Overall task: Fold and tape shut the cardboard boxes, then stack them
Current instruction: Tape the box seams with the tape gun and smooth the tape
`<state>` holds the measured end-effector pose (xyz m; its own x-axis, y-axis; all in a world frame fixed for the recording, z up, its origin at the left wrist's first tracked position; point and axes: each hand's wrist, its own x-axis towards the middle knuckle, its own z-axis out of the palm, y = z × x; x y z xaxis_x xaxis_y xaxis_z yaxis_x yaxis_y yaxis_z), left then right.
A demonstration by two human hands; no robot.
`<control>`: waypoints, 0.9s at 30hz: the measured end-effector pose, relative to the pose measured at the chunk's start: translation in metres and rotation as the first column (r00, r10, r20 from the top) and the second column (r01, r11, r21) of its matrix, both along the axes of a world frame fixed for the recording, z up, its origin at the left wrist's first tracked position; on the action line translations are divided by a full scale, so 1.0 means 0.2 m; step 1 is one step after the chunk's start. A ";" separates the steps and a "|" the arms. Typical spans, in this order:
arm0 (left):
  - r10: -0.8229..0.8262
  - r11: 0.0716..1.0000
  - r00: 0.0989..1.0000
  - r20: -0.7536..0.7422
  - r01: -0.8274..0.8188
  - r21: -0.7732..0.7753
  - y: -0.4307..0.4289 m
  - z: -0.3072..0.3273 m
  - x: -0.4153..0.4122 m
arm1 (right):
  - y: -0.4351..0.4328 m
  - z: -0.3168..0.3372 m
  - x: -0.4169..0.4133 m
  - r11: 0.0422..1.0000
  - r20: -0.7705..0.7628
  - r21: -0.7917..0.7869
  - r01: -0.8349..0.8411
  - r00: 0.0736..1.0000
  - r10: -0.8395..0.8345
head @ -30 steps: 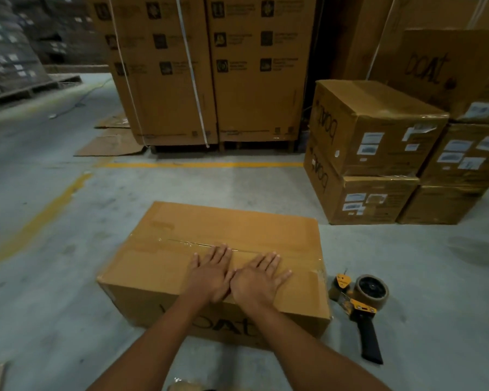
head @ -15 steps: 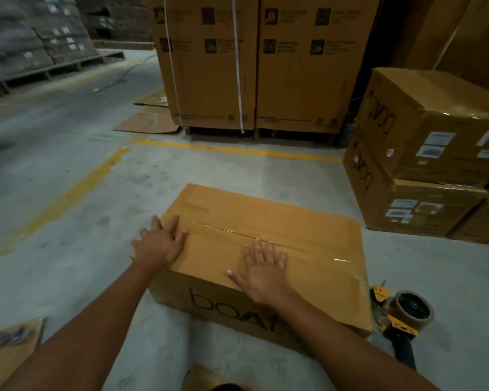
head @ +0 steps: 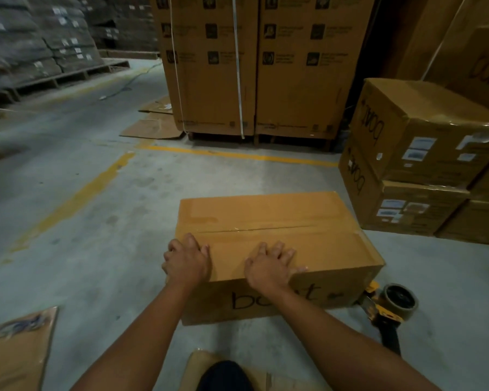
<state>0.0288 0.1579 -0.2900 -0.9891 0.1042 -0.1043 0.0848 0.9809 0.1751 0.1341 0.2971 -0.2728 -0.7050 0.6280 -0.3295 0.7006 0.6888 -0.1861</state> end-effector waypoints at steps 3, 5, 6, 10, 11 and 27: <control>-0.011 0.999 1.000 0.019 0.010 0.051 -0.05 0.01 0.03 | -0.10 0.03 0.12 0.992 -0.031 -0.088 -0.090 0.996 0.088; -0.012 0.995 0.999 0.052 0.007 0.096 -0.06 0.04 0.06 | -0.10 0.05 0.16 0.974 -0.050 -0.144 -0.177 0.984 0.171; -0.005 0.993 0.997 0.071 -0.003 0.118 -0.07 0.05 0.08 | -0.08 0.06 0.18 0.966 -0.059 -0.160 -0.203 0.979 0.195; -0.005 0.990 0.992 0.126 -0.014 0.142 -0.04 0.09 0.22 | 0.00 0.04 0.21 0.954 -0.086 -0.153 -0.258 0.965 0.248; -0.004 0.990 0.992 0.127 -0.014 0.143 -0.03 0.10 0.25 | 0.02 0.05 0.22 0.950 -0.101 -0.154 -0.273 0.960 0.260; -0.348 0.935 0.927 -0.140 0.354 0.020 0.12 0.09 -0.11 | 0.21 -0.05 0.29 0.996 -0.258 -0.054 -0.064 0.965 0.048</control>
